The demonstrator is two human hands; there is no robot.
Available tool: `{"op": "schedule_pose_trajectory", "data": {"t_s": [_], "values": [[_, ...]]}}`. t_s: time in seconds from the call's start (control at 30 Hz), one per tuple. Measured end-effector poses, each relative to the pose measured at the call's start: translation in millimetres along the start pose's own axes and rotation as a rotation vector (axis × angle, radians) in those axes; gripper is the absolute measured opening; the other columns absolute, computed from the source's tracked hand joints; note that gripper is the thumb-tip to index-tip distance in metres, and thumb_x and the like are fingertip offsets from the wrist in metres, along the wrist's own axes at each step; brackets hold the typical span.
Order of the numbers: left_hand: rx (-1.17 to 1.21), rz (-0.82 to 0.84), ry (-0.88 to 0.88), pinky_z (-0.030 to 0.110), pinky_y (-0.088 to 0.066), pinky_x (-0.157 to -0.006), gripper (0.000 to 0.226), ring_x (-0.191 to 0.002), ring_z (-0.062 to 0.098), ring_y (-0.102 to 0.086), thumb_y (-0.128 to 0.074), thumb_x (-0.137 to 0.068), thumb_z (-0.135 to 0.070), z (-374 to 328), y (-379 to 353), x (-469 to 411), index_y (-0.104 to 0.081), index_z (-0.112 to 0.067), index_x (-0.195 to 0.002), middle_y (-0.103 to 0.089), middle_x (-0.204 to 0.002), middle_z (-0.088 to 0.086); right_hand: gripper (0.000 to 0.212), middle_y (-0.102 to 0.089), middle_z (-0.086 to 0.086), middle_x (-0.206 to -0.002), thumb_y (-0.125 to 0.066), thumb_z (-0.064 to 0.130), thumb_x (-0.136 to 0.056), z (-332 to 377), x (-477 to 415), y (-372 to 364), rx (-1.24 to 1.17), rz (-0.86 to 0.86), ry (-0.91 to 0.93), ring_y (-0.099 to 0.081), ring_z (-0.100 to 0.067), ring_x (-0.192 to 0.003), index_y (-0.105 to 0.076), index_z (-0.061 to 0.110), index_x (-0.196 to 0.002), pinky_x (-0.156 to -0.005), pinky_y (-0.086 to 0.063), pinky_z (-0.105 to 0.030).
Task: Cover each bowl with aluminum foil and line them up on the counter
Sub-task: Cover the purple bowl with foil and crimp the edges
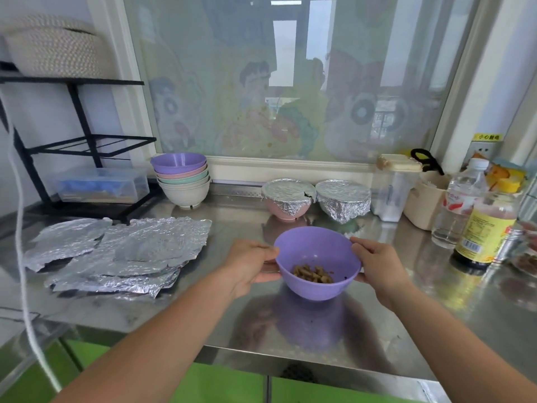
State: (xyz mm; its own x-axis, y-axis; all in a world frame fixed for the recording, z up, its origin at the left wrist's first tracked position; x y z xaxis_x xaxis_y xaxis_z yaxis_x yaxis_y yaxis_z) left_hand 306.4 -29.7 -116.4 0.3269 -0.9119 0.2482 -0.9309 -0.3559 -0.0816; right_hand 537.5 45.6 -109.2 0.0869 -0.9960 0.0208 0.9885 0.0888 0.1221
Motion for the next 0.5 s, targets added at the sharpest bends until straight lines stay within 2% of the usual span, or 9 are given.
{"op": "schedule_pose_trajectory", "data": {"t_s": [0.1, 0.17, 0.2, 0.27, 0.33, 0.4, 0.47, 0.5], "values": [[0.009, -0.004, -0.009, 0.027, -0.058, -0.056, 0.011, -0.075, 0.026, -0.068, -0.061, -0.093, -0.006, 1.5, 2.2, -0.5, -0.062, 0.002, -0.100, -0.069, -0.093, 0.020, 0.022, -0.071, -0.005, -0.098, -0.047, 0.010, -0.102, -0.9, -1.2, -2.4, 0.057, 0.002, -0.003, -0.065, -0.022, -0.084, -0.065, 0.009, -0.116, -0.075, -0.055, -0.036], [-0.014, -0.022, -0.051, 0.024, -0.058, -0.059, 0.014, -0.079, 0.027, -0.067, -0.060, -0.095, -0.012, -2.4, 11.6, 0.1, -0.062, 0.001, -0.099, -0.068, -0.095, 0.021, 0.034, -0.067, -0.011, -0.121, -0.049, 0.015, -0.102, 5.5, -1.0, -2.8, 0.251, -0.001, 0.064, -0.062, -0.027, -0.106, -0.057, 0.005, -0.133, -0.093, -0.049, -0.038], [-0.030, -0.039, -0.092, 0.022, -0.058, -0.060, 0.013, -0.079, 0.026, -0.066, -0.059, -0.096, -0.014, -7.2, 20.9, 0.5, -0.062, -0.001, -0.096, -0.067, -0.093, 0.020, 0.037, -0.063, -0.013, -0.128, -0.050, 0.017, -0.101, 12.7, 0.9, -3.9, 0.398, -0.014, 0.134, -0.059, -0.028, -0.114, -0.055, 0.006, -0.136, -0.098, -0.044, -0.037], [-0.119, -0.072, -0.194, 0.021, -0.057, -0.064, 0.009, -0.078, 0.025, -0.063, -0.058, -0.096, -0.010, -18.1, 47.2, 0.0, -0.061, -0.004, -0.091, -0.062, -0.088, 0.017, 0.037, -0.058, -0.014, -0.134, -0.052, 0.020, -0.100, 29.3, 5.2, -11.1, 0.699, -0.068, 0.319, -0.055, -0.032, -0.121, -0.056, 0.010, -0.135, -0.098, -0.040, -0.037], [-0.264, -0.123, -0.271, 0.029, -0.057, -0.071, 0.012, -0.078, 0.025, -0.059, -0.058, -0.094, -0.003, -27.0, 81.5, -1.3, -0.062, -0.007, -0.083, -0.061, -0.082, 0.014, 0.034, -0.059, -0.012, -0.133, -0.056, 0.019, -0.097, 45.8, 9.9, -26.9, 0.923, -0.132, 0.531, -0.052, -0.036, -0.120, -0.062, 0.014, -0.130, -0.098, -0.040, -0.042], [-0.455, -0.213, -0.337, 0.037, -0.055, -0.078, 0.015, -0.074, 0.023, -0.059, -0.064, -0.089, -0.002, -32.2, 118.9, -4.3, -0.064, -0.013, -0.079, -0.064, -0.076, 0.008, 0.027, -0.064, -0.008, -0.125, -0.060, 0.018, -0.094, 56.9, 12.4, -50.1, 1.005, -0.138, 0.678, -0.053, -0.038, -0.113, -0.069, 0.017, -0.120, -0.094, -0.042, -0.045], [-0.756, -0.281, -0.390, 0.032, -0.051, -0.084, 0.007, -0.080, 0.019, -0.062, -0.070, -0.085, -0.009, -35.4, 149.3, -3.2, -0.067, -0.015, -0.086, -0.065, -0.082, 0.000, 0.021, -0.068, -0.006, -0.116, -0.061, 0.020, -0.093, 64.7, 15.5, -78.6, 1.004, -0.109, 0.739, -0.056, -0.038, -0.105, -0.074, 0.019, -0.110, -0.087, -0.045, -0.046], [-0.923, -0.299, -0.408, 0.031, -0.049, -0.088, 0.012, -0.089, 0.019, -0.062, -0.072, -0.084, -0.015, -35.7, 160.4, -2.2, -0.068, -0.015, -0.095, -0.065, -0.090, -0.002, 0.019, -0.069, -0.006, -0.110, -0.060, 0.021, -0.092, 68.3, 17.6, -93.7, 0.999, -0.098, 0.758, -0.057, -0.038, -0.100, -0.075, 0.020, -0.105, -0.082, -0.046, -0.045]]}}
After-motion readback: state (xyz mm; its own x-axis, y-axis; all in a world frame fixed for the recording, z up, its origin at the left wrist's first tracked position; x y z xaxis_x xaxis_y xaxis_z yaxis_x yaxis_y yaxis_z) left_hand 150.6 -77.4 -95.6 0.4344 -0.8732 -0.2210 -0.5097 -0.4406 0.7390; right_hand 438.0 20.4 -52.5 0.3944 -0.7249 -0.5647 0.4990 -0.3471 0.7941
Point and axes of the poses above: each hand's wrist, its own x-axis away from the middle knuckle, its own y-axis out of the back of the hand, z = x × y, the point moved 5 cm from there along -x, towards the middle knuckle
